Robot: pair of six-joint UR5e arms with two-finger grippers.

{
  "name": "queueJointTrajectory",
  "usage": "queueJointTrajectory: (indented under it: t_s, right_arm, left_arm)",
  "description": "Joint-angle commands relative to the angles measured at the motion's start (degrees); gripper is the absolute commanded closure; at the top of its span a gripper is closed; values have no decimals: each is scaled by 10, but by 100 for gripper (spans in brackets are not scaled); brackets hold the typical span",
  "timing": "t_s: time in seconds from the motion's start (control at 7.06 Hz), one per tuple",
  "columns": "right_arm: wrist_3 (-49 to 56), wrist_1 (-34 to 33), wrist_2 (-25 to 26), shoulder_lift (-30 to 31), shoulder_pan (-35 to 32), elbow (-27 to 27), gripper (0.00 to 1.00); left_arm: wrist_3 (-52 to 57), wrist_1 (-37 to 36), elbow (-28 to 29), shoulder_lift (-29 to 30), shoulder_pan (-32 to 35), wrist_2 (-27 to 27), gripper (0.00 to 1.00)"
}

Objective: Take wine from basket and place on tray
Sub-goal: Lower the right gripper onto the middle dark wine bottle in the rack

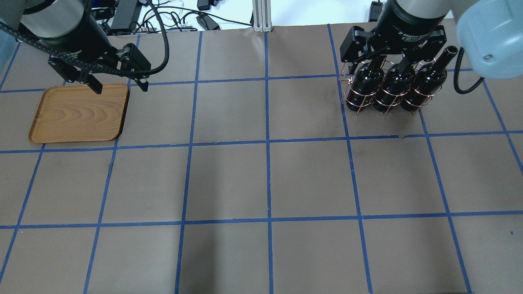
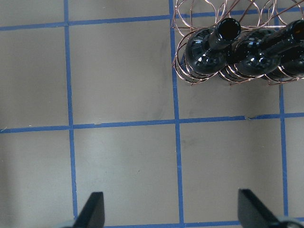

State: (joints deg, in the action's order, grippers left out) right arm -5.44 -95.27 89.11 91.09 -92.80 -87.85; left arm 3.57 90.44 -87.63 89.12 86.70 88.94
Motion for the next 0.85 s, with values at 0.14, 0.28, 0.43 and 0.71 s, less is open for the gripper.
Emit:
queueJointTrajectory:
  t_s: [0.14,0.28,0.43,0.71]
  right_arm:
    - [1,3,-3,0,-1,0,0]
    - [2,3,-3,-5,1,1,0]
    - [30,1,2,-14,9,11,0]
    - [79,6,4,-67,61,60,0]
  left_arm:
    - [1,0,0,0,-1,0,0]
    - [1,-1,0,0,-1,0,0]
    - [2,0,0,0,-1,0,0]
    - [4,3,-1,0,-2,0,0]
